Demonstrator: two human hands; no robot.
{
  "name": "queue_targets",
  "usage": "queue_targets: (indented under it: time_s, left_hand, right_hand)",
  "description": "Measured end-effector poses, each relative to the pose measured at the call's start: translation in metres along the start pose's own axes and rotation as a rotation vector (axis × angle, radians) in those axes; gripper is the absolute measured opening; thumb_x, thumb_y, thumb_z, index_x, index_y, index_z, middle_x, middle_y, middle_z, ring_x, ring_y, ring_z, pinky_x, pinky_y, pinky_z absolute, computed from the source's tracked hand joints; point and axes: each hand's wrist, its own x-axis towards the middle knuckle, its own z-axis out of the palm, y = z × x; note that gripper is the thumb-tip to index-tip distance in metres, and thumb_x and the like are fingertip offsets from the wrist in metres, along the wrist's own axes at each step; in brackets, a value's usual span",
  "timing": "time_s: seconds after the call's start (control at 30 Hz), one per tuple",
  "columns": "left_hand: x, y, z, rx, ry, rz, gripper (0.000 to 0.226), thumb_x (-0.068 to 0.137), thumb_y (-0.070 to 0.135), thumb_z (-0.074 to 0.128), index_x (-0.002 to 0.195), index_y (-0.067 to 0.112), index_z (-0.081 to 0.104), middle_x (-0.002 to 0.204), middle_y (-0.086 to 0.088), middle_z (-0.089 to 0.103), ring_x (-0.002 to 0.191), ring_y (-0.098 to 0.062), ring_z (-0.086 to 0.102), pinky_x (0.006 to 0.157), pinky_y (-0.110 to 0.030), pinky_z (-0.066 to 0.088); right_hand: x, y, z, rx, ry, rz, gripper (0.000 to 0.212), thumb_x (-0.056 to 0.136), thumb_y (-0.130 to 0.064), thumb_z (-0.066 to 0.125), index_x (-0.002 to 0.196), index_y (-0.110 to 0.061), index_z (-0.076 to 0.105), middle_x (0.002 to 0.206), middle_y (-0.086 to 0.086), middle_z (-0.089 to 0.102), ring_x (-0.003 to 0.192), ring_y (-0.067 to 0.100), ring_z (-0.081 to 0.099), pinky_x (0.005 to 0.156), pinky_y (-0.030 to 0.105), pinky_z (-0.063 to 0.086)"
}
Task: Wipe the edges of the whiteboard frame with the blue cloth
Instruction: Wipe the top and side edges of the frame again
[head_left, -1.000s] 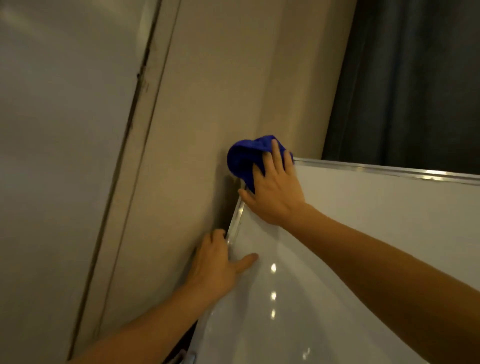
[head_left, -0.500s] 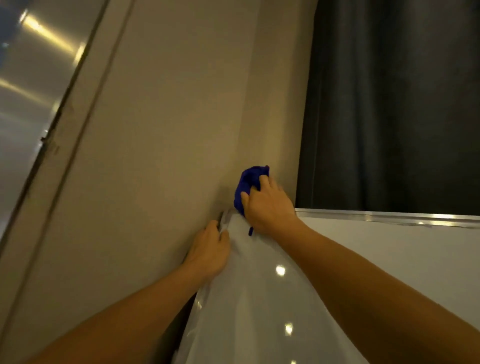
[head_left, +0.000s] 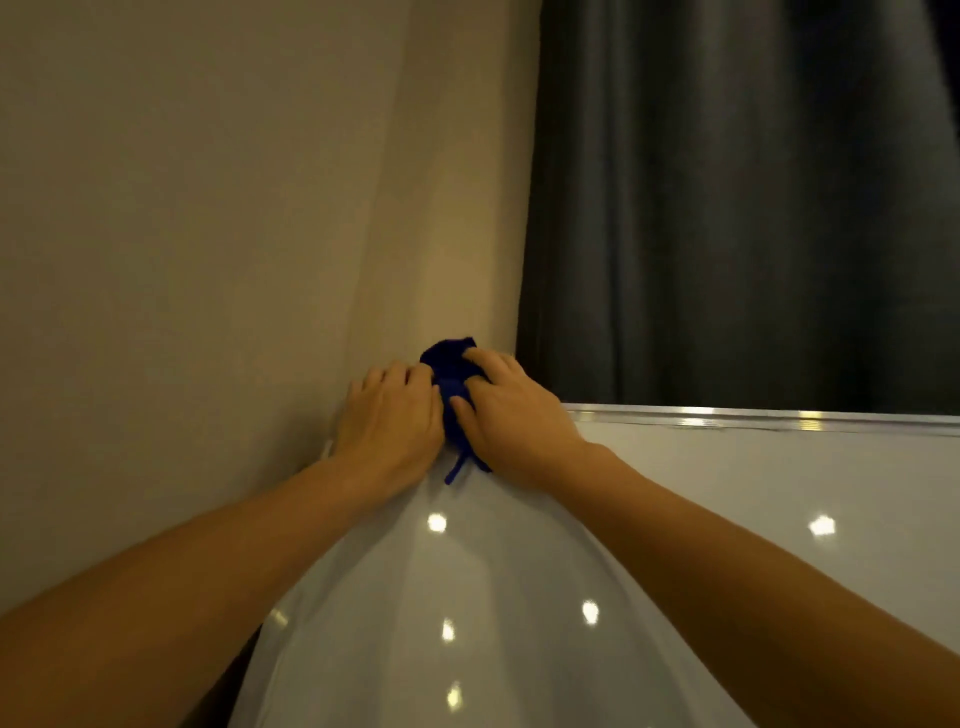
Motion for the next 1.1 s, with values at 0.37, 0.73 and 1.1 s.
queue_targets:
  time_s: [0.37,0.73,1.1]
  left_hand:
    - [0.018,0.079,0.023,-0.194,0.003,0.219,0.048,0.098,0.045,0.027,0.083,0.017,0.063,0.081,-0.009,0.068,0.069,-0.028,0.059,0.061,-0.034,0.041]
    - [0.01,0.075,0.035,-0.114,0.015,0.218,0.05,0.098,0.046,0.026,0.077,0.015,0.059,0.068,-0.003,0.057,0.062,-0.02,0.052,0.068,-0.033,0.042]
    - [0.018,0.187,0.058,0.057,-0.056,0.155,0.063,0.093,0.061,0.014,0.085,0.019,0.06,0.081,-0.005,0.063,0.08,-0.024,0.061,0.087,-0.044,0.044]
  right_hand:
    - [-0.07,0.082,-0.092,-0.132,0.022,0.443,0.059,0.089,-0.034,0.058,0.144,-0.035,0.035,0.151,0.004,0.027,0.13,0.029,0.038,0.1,0.039,0.047]
    - [-0.084,0.121,-0.086,-0.499,-0.227,0.502,0.074,0.093,-0.069,0.002,0.152,-0.034,0.031,0.167,-0.006,0.005,0.152,0.028,-0.012,0.119,0.055,-0.011]
    - [-0.129,0.178,-0.116,-0.42,-0.198,0.43,0.079,0.091,-0.074,-0.005,0.154,-0.035,0.021,0.166,-0.007,0.01,0.152,0.024,-0.012,0.118,0.05,-0.016]
